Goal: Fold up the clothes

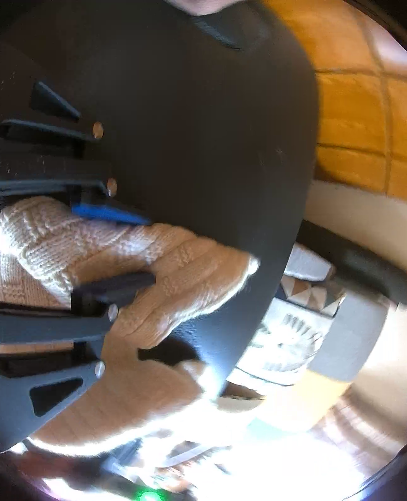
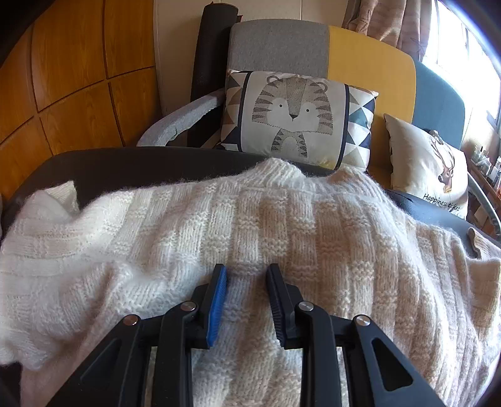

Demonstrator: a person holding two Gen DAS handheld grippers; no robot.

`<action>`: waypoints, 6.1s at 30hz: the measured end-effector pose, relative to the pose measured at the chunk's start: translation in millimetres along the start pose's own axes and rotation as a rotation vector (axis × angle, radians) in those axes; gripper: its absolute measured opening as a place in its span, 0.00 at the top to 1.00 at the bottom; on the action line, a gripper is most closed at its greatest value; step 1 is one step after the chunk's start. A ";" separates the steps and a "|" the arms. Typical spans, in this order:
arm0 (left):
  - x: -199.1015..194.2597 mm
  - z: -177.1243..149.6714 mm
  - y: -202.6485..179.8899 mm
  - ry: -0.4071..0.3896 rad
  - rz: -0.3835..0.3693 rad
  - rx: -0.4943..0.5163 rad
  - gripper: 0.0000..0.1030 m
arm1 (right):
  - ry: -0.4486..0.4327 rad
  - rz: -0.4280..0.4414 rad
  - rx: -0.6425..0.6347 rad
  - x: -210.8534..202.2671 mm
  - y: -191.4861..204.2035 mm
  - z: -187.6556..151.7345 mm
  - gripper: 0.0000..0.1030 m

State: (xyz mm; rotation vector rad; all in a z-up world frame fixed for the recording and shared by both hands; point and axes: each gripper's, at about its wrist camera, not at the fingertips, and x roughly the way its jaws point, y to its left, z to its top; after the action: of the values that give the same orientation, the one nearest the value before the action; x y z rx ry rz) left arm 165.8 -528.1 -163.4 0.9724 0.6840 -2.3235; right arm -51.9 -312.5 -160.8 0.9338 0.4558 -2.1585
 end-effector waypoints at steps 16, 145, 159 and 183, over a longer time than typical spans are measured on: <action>-66.3 43.7 15.6 -0.213 0.411 0.113 0.90 | -0.009 -0.006 -0.001 -1.1 -1.6 -1.3 0.75; 7.5 -102.2 -259.9 -0.112 0.621 0.606 0.83 | 0.295 -0.504 -0.083 -139.8 -482.8 -145.4 0.69; 7.6 -102.6 -259.9 -0.121 0.626 0.609 0.83 | 0.276 -0.494 0.011 -147.1 -520.9 -88.2 0.96; 7.7 -102.7 -260.7 -0.129 0.632 0.609 0.84 | 0.066 -0.161 0.869 -148.4 -601.8 -141.6 0.77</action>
State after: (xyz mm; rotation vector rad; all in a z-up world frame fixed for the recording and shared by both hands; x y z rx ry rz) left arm 45.9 -274.7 -168.2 1.0719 -0.3803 -1.9954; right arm -359.4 242.9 -126.9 1.4556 -0.4496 -2.5028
